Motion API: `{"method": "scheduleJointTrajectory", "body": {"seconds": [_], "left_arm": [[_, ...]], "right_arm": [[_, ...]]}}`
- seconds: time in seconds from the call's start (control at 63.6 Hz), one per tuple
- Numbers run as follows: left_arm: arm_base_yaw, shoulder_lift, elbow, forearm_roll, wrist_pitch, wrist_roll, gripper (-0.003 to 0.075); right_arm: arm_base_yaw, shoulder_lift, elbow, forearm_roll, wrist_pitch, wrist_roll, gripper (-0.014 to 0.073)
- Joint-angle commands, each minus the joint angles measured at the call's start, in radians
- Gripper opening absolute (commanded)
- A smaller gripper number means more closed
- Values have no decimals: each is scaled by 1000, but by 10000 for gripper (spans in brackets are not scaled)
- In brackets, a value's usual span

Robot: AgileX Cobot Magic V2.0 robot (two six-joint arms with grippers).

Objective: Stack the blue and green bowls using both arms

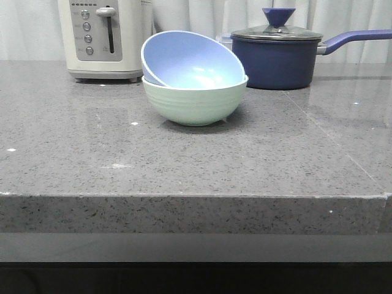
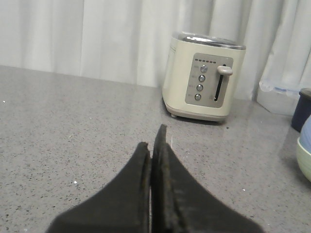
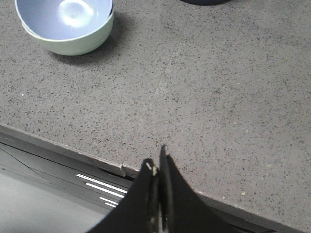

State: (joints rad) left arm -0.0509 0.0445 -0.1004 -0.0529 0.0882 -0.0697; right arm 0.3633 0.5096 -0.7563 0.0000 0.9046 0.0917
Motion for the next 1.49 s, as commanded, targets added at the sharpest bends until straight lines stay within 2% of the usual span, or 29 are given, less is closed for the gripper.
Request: {"method": "scheduleJointTrajectory", "body": {"seconds": [0.0, 0.204, 0.519, 1.037, 1.289, 1.477], "left_arm": [[0, -24, 30, 1, -157, -4, -20], [-2, -69, 111, 14, -167, -4, -20], [-2, -67, 111, 83, -114, -2, -20], [-2, -66, 111, 84, -114, -2, -20], [-2, -66, 111, 30, -114, 70, -20], [-2, -66, 111, 30, -114, 70, -20]], "right_arm": [[-2, 2, -26, -17, -72, 1, -54], [-2, 2, -26, -17, -72, 1, -54], [-2, 3, -26, -17, -72, 1, -54], [-2, 3, -26, -17, -72, 1, -54], [-2, 3, -26, -17, -72, 1, -54], [-2, 3, -26, -17, -72, 1, -54]]}}
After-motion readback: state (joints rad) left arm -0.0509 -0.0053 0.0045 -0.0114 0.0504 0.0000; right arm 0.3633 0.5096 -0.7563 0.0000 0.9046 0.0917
